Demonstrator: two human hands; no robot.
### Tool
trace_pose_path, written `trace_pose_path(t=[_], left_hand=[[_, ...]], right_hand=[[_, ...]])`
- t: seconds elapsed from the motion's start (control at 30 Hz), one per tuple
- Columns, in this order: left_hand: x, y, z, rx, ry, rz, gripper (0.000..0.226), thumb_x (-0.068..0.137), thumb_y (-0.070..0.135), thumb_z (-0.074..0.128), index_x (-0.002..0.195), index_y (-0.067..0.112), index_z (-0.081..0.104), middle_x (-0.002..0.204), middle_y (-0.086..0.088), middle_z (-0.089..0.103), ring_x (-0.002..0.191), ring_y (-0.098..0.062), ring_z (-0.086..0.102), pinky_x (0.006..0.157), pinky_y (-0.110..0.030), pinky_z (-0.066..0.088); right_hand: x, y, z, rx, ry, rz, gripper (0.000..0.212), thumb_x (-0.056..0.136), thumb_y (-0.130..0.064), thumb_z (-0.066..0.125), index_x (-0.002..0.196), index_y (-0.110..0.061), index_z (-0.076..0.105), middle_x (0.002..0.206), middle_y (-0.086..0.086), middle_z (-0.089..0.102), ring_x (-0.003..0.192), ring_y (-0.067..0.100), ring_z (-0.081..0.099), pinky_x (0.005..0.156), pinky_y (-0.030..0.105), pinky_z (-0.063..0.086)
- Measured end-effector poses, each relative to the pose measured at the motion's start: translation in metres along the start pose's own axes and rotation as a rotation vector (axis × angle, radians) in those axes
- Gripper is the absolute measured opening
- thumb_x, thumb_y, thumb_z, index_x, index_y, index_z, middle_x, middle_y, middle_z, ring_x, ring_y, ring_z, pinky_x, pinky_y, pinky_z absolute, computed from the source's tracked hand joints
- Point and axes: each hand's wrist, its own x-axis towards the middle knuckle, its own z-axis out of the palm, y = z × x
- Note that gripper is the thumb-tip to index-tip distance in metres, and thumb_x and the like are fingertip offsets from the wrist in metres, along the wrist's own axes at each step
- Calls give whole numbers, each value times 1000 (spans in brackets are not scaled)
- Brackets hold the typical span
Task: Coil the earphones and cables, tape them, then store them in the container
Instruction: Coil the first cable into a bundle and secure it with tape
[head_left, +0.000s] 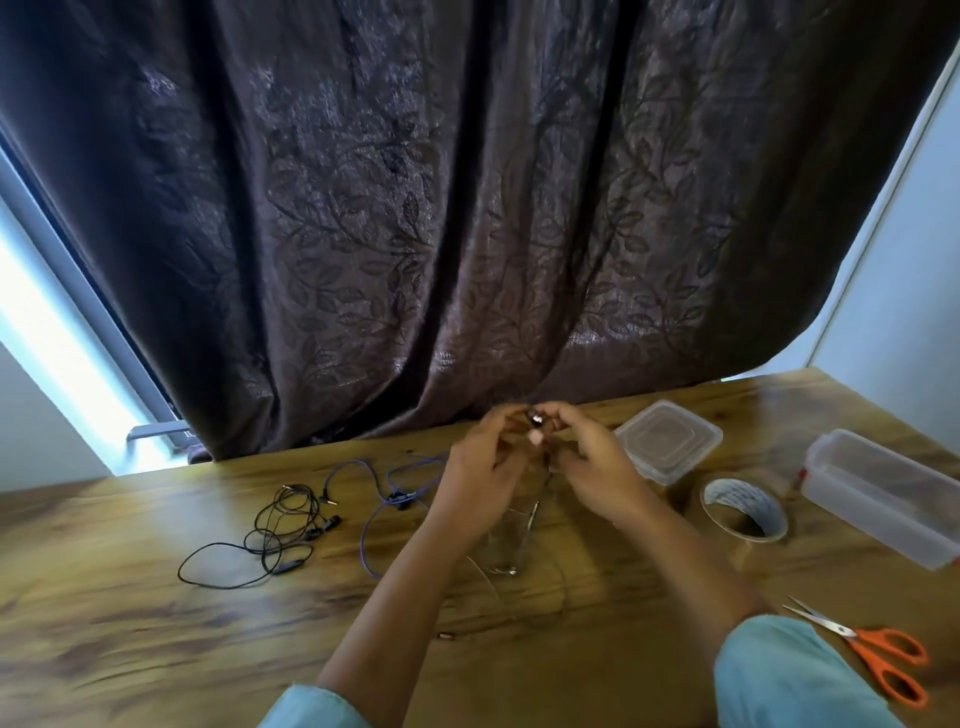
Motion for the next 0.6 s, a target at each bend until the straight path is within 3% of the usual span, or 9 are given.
trace_pose_path(t=[0.07,0.13,0.2,0.3,0.37,0.43,0.47,0.53,0.6], left_hand=[[8,8,-6,-94,42,-33,25,90,16,60,113,24,55,88,15,65,80,12,60,71,-7,45],[15,9,-10,-170,36,-58,33,87,22,64,118,22,53,88,8,68,82,0,64,74,-18,51],[14,12,-11,-224,-37,-62,36,87,25,64,120,22,51,89,4,67,80,-7,64,73,-27,52],[9,21,-13,-355,-143,-58,27,94,14,52,118,24,47,90,7,61,74,5,59,69,-18,46],[6,25,-14,-346,-184,-33,38,95,26,52,131,24,39,118,1,55,104,3,57,86,-20,48],[7,21,-14,-110,-88,-4,70,85,57,50,144,29,24,146,-6,31,136,-16,32,110,-39,34],[8,19,-15,12,3,-18,78,81,67,46,146,34,18,153,-9,17,143,-26,16,116,-47,22],[6,14,-19,97,107,-107,78,79,70,40,146,42,12,159,-7,-6,145,-29,-8,116,-50,5],[3,5,-24,82,118,-142,80,75,78,37,144,43,16,158,-9,8,145,-33,7,116,-54,11]], right_hand=[[0,-16,0,37,30,-92,37,91,7,48,118,-19,53,95,-6,58,82,-4,59,73,19,53],[2,-28,-1,94,67,-162,42,91,10,47,118,-22,47,89,-7,54,79,-4,55,73,16,50],[5,-38,-2,156,62,-180,44,92,8,46,116,-29,44,81,-8,50,75,-1,52,77,19,47],[11,-50,-5,272,27,-143,46,94,1,48,111,-42,44,80,-5,53,77,6,52,80,29,46],[12,-58,-7,338,18,-100,42,96,-4,49,111,-43,45,83,-3,56,75,3,55,74,24,47],[11,-65,-8,432,17,-42,38,97,-6,49,114,-39,45,83,-3,55,64,2,53,61,18,46],[11,-67,-9,488,10,-6,37,97,-6,48,117,-36,44,82,-2,54,57,3,49,52,18,44],[9,-70,-10,583,-12,69,36,97,-6,47,122,-31,43,83,-1,51,48,3,40,41,16,36],[9,-69,-12,635,-44,115,34,98,-5,46,122,-28,45,84,0,50,47,3,35,40,15,32]])
